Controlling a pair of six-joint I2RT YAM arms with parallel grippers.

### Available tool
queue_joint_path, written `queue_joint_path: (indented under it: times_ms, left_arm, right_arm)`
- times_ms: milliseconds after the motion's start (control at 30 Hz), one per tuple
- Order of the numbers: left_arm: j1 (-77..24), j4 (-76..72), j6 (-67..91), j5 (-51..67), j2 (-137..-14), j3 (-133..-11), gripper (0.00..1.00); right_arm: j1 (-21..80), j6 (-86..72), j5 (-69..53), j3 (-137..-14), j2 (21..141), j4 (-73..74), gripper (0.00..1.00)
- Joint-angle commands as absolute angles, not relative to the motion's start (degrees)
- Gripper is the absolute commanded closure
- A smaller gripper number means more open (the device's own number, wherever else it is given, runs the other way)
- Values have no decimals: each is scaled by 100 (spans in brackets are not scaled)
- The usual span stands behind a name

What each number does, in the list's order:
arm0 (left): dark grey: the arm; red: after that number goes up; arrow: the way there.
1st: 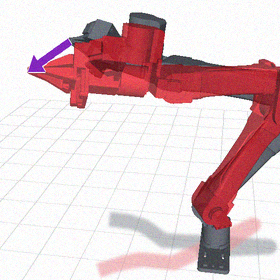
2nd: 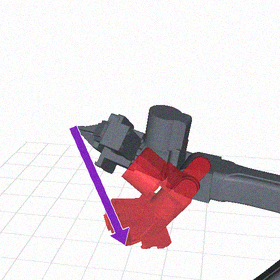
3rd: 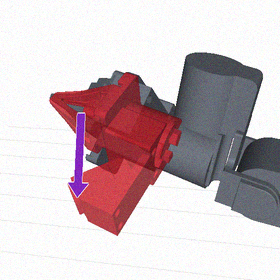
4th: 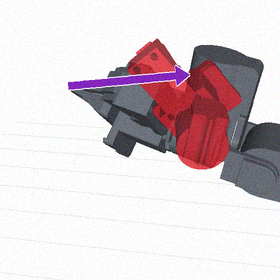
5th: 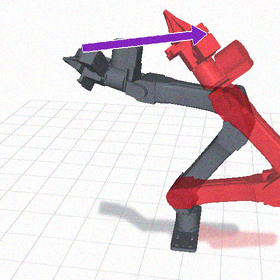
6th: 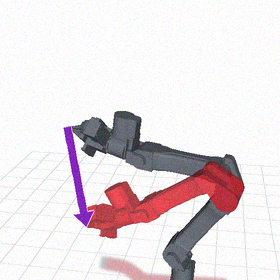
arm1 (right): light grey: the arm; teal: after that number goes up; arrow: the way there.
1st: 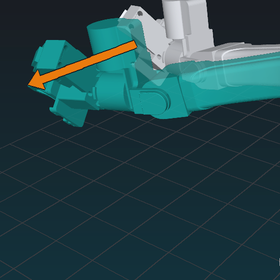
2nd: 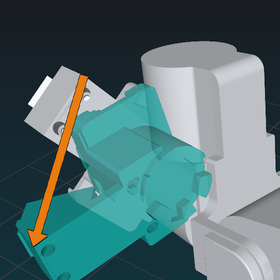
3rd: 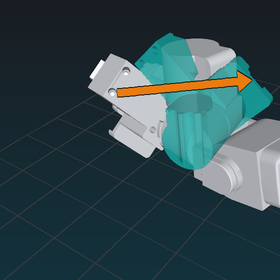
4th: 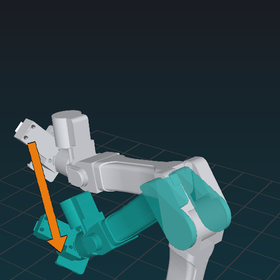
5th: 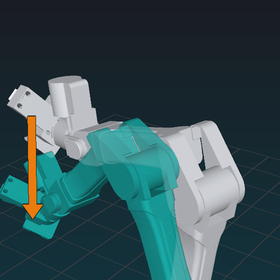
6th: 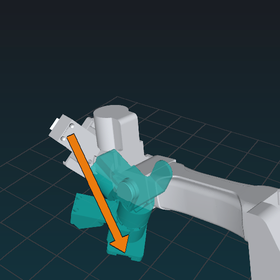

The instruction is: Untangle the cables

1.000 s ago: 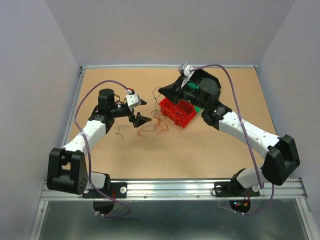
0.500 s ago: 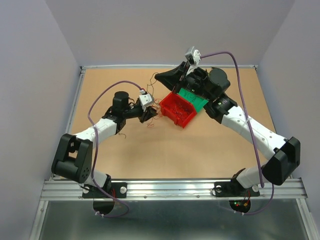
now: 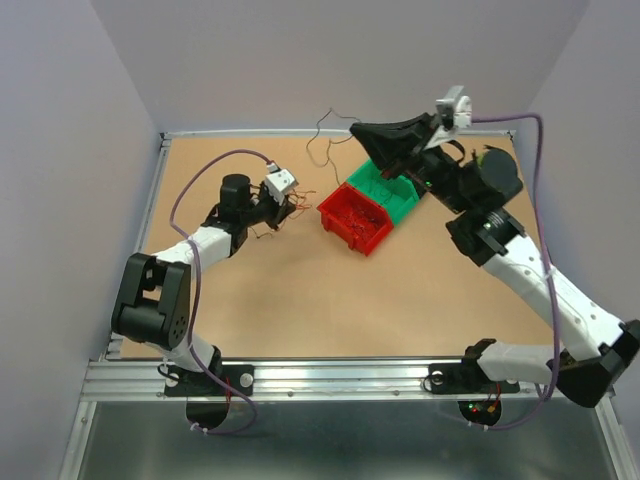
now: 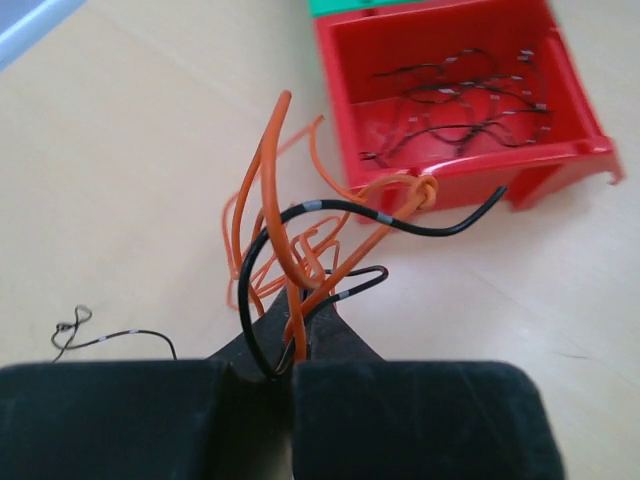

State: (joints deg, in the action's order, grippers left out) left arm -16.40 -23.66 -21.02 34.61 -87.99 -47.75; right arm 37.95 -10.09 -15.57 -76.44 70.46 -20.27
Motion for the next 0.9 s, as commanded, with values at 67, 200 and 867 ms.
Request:
queue_joint_path:
  times_ms: [67,200,867]
  left_arm:
    - [-810,-2505,-1442,3884,-9201,-5361,100]
    - [-554,-2373,-1239,4077,-9535,-5651,100]
    - [-562,-2619,-1450,4175,-8771,-5177,100]
  right_arm:
    - [3823,-616,-519,-7122,5996,-2408,100]
    - [3823,-449,-63,-6759,5573,-2330,100]
    - [1750,-1546,-773,-6565,7777,-2390,99]
